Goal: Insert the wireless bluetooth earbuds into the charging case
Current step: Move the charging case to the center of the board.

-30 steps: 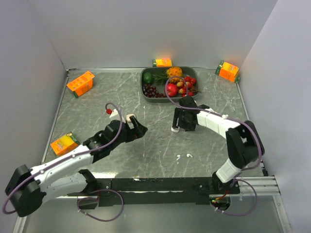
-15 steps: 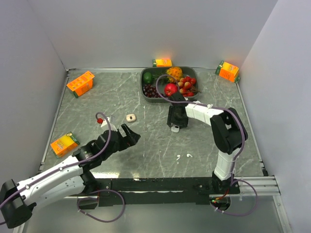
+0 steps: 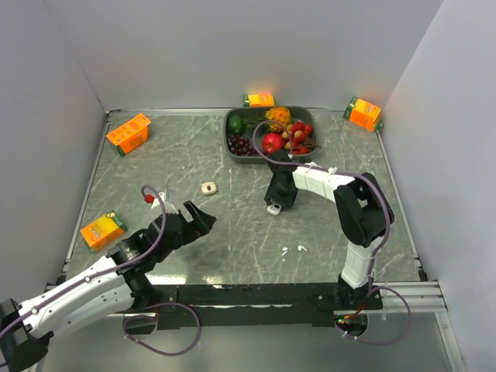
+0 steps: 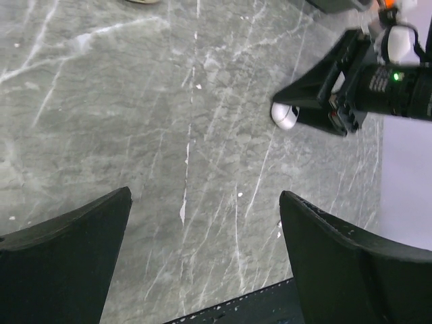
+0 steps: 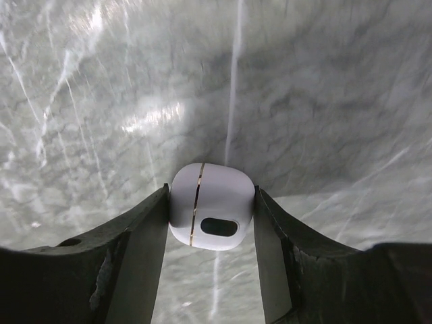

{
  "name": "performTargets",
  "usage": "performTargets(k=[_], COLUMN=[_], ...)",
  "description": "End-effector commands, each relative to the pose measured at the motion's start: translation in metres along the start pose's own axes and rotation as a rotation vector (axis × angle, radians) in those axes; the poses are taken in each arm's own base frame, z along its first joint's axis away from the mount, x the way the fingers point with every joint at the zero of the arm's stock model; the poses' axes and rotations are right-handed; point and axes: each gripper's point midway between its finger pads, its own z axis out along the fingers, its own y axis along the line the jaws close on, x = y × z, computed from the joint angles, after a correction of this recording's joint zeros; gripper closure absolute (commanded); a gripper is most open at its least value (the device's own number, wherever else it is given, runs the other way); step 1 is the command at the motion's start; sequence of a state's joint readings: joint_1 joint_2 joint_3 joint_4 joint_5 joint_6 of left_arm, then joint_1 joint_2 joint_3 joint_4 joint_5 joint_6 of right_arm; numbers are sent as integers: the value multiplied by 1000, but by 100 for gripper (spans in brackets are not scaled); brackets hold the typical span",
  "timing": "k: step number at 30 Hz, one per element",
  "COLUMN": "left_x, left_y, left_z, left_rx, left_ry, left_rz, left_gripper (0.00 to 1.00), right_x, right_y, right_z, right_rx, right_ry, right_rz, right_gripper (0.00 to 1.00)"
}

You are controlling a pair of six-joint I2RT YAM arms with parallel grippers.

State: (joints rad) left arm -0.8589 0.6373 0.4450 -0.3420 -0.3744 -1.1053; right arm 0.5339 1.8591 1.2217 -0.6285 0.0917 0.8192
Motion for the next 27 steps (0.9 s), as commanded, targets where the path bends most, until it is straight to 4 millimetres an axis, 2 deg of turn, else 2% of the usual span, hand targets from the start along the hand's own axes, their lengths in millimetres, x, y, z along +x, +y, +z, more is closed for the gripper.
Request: performTargets(k=[1, 3, 5, 8, 12, 14, 15, 18, 20, 24, 25, 26, 27], left_x=[-9, -15, -19, -26, -33, -38, -36, -37, -36, -35, -35, -35, -36], left_y=[13, 21, 31, 49, 70, 77, 83, 93, 95, 97, 96, 96, 96], left_z=[-4, -5, -8, -13, -20, -24, -25, -28, -28, -28, -28, -28, -28], left_rx=[-57, -92, -128, -191, -269, -307, -340, -399, -416, -425, -422, -419, -412], left_ry=[-58, -96, -128, -192, -264, -293, -296, -315, -316, -311, -313, -314, -317], left_rz=[-61, -92, -148, -236, -354, -367, -378, -388, -388, -385, -383, -379, -375], left_gripper=[4, 3, 2, 1, 3, 4, 4, 4, 4, 3, 4, 4, 3], right_x=[15, 21, 24, 35, 47, 53, 58, 60, 58, 67, 68, 70, 73], right_y=[17, 17, 30, 43, 60, 69, 69, 73, 75, 72, 69, 69, 67], right_z=[-31, -35, -47, -55, -43, -43, -36, -34, -37, -23, -20, -17, -14], right_rx=[-71, -60, -67, -49, -39, -18, 22, 77, 102, 197, 211, 212, 218], right_ry=[54, 69, 72, 98, 126, 123, 120, 74, 23, 23, 20, 21, 30], right_rz=[316, 440, 581, 722, 863, 869, 890, 919, 919, 895, 891, 885, 875], right_gripper=[100, 100, 100, 100, 100, 100, 100, 100, 100, 100, 97, 87, 83])
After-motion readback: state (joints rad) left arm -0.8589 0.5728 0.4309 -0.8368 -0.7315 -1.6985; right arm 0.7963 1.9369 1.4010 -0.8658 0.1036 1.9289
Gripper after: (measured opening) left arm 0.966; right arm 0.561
